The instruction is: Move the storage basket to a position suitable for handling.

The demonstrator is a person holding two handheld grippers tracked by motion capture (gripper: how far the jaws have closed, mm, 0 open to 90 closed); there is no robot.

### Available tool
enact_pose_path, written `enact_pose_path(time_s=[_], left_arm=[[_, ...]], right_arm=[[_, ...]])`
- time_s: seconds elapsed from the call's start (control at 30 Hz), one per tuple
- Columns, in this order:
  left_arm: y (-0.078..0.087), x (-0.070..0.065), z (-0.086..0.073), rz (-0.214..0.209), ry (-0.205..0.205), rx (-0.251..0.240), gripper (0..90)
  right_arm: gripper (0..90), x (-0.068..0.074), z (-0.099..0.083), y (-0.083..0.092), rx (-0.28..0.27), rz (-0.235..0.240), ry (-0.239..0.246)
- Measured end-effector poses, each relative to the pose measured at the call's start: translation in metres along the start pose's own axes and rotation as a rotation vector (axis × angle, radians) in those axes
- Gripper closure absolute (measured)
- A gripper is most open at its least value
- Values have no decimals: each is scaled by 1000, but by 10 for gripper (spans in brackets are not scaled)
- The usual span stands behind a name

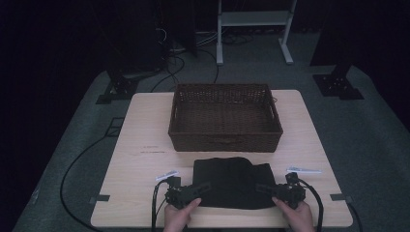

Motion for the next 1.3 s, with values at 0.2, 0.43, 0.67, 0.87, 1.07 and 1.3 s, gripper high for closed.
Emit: enact_pose_path(time_s=[0.2,0.43,0.67,0.87,1.07,1.3], left_arm=[[11,-12,9,-38,-15,-23,568],[23,-28,28,-80,-46,-42,566],[32,-41,50,-106,-75,-65,565],[38,-51,65,-118,-88,-92,565],[42,-60,83,-132,-109,-124,565],[41,-65,102,-142,-115,-141,565]], right_arm=[[725,12,10,9,-43,57,10],[724,26,25,17,-71,96,31],[723,40,48,23,-107,128,63],[723,50,64,26,-123,137,83],[723,62,88,30,-141,144,126],[722,66,110,31,-150,147,144]])
Point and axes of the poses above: each handheld gripper's, and its own axes: y roughly backward along the jaws, z roughly out of its top, x roughly to its left, the point moved 2 cm from there along -y, roughly forward along the jaws, and after that the axes turned 2 degrees about y, right-handed, at the moved point
